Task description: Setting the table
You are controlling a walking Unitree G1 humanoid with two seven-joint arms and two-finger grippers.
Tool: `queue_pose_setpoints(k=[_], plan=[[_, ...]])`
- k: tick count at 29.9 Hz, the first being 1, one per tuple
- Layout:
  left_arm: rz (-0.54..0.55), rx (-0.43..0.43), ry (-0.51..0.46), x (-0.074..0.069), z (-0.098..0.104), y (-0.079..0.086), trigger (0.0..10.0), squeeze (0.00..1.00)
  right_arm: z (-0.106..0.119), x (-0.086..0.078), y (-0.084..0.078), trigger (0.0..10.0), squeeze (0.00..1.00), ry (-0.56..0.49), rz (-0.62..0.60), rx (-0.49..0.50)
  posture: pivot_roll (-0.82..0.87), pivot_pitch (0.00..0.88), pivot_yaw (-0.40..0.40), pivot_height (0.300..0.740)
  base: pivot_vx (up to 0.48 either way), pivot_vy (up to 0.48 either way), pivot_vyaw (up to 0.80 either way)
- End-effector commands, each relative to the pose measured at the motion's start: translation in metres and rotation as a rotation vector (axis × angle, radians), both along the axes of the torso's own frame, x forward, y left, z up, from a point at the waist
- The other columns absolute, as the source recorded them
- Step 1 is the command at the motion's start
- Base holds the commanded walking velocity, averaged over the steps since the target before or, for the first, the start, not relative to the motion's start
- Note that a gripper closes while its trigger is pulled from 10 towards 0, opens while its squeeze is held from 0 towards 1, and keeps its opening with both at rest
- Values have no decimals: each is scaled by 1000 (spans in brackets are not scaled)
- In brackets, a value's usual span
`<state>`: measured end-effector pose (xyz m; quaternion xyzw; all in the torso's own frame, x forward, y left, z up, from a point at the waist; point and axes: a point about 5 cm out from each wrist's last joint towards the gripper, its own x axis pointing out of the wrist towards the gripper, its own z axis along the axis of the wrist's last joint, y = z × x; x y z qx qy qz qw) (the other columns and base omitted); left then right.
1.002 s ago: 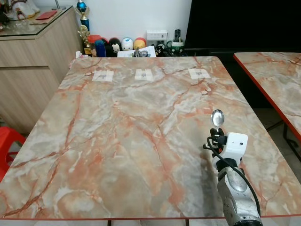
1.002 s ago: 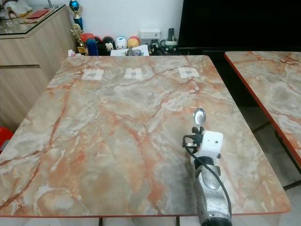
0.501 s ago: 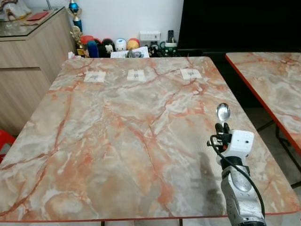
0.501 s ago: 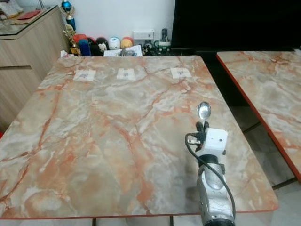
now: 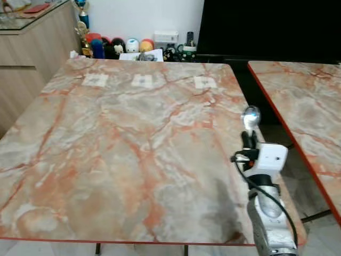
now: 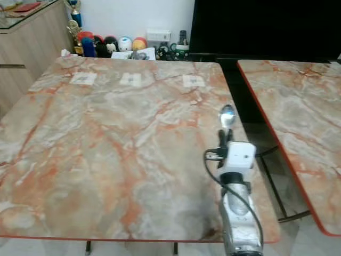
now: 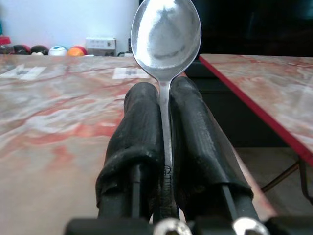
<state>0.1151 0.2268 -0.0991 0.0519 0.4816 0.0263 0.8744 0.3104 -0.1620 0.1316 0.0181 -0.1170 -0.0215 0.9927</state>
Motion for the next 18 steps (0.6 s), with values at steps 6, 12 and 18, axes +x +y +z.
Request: queue_pose_setpoints(k=[6,12,18], plan=[[-14,-7,26,-4,-3,-6,10000,0,14,-4,-7,10000,0,-66,-33,-58,3,85,-27,740,0,-378,0],[-14,-8,27,-4,-3,-6,10000,0,39,-3,-4,10000,0,-159,-26,-78,-3,86,-26,740,0,-379,0],[-22,-10,27,-4,-3,-9,10000,0,44,-4,-1,10000,0,-177,-23,-81,-7,80,-23,740,0,-379,0]])
